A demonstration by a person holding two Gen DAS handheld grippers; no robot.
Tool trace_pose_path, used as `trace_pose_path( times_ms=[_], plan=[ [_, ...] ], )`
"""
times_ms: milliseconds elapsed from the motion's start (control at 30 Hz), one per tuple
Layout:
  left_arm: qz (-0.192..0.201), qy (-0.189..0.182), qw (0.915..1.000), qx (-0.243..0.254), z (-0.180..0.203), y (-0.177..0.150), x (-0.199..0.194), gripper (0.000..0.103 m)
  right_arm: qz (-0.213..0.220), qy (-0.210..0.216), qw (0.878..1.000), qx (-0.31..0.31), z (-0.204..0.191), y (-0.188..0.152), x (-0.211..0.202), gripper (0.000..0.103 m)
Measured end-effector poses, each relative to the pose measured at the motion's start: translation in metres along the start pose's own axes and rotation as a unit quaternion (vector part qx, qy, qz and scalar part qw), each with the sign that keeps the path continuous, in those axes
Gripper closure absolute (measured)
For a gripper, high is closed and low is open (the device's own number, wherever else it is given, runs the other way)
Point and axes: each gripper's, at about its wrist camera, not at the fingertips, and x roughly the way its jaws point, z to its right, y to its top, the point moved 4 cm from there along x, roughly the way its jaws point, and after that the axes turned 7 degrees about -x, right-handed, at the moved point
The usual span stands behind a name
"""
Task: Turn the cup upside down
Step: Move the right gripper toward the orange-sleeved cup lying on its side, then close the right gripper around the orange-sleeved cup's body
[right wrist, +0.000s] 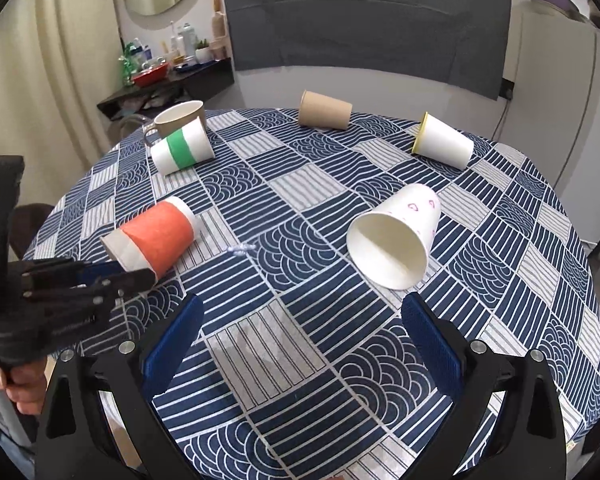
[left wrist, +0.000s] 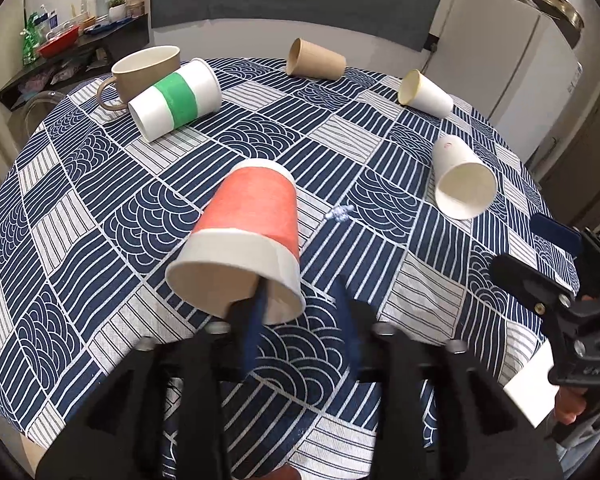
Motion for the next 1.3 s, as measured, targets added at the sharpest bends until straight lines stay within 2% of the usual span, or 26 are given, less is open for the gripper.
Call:
trace_pose_path(
  times_ms=[33, 67, 133, 233, 400, 667, 1067, 1300],
  plan=[
    [0.003, -0.003, 1.0, 0.003, 0.001, -0.002, -0.002, 0.04, -0.003, 0.001, 1.0, 0.002, 0.0, 0.0, 0.002, 0.008],
    [0.006, -0.011, 0.9999, 0.006, 0.001, -0.005, -0.005, 0.036, -0.007, 0.002, 1.0, 0.003, 0.0, 0.001, 0.004, 0.008],
    [0.011, -0.014, 0.9997, 0.016, 0.001, -0.01, -0.011, 0.02, -0.015, 0.003, 1.0, 0.005, -0.001, 0.005, 0.01, 0.008],
    [0.025, -0.005, 0.9995, 0.02, -0.005, -0.016, -0.017, 0.006, -0.027, 0.008, 1.0, 0.011, -0.003, 0.013, 0.019, 0.008],
    [0.031, 0.042, 0.9984, 0.02, -0.023, -0.027, -0.017, 0.006, -0.044, 0.028, 0.999, 0.014, -0.014, 0.032, 0.037, 0.008],
    [0.053, 0.076, 0.9955, 0.024, -0.056, -0.033, -0.017, 0.006, -0.079, 0.073, 0.994, 0.009, -0.044, 0.066, 0.067, 0.008],
    [0.065, 0.059, 0.9955, 0.034, -0.07, -0.029, -0.009, 0.006, -0.131, 0.1, 0.986, 0.038, -0.063, 0.09, 0.108, 0.008],
    [0.071, 0.057, 0.9953, 0.034, -0.082, -0.027, -0.007, 0.006, -0.159, 0.141, 0.974, 0.08, -0.066, 0.088, 0.126, 0.008]
  ],
)
